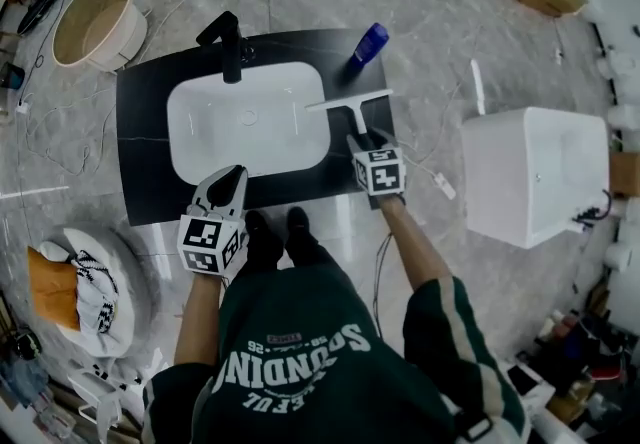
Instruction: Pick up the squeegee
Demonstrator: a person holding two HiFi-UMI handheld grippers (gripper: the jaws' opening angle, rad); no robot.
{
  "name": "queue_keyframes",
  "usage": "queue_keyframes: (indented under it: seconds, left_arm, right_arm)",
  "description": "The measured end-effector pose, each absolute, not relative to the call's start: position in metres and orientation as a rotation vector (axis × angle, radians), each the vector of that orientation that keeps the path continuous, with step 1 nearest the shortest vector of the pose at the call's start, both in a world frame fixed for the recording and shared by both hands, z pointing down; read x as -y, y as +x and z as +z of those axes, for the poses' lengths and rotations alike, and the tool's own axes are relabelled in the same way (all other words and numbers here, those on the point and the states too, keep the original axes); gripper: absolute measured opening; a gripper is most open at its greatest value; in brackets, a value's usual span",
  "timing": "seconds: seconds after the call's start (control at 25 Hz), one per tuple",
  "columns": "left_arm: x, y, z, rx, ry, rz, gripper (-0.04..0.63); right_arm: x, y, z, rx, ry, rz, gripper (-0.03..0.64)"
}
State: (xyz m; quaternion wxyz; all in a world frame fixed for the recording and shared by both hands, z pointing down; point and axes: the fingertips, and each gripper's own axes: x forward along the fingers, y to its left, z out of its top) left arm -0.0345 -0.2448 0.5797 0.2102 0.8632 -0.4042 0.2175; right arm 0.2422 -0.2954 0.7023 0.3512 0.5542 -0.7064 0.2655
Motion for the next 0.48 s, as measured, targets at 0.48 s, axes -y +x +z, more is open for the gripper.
queue_keyframes:
  seconds: [0.48]
  left_arm:
    - [0.244, -0.077, 0.585, 1.252, 2.297, 0.593, 0.023]
  right_arm:
    - [0.345, 0.263, 0.753, 1.665, 1.305, 0.791, 0.17]
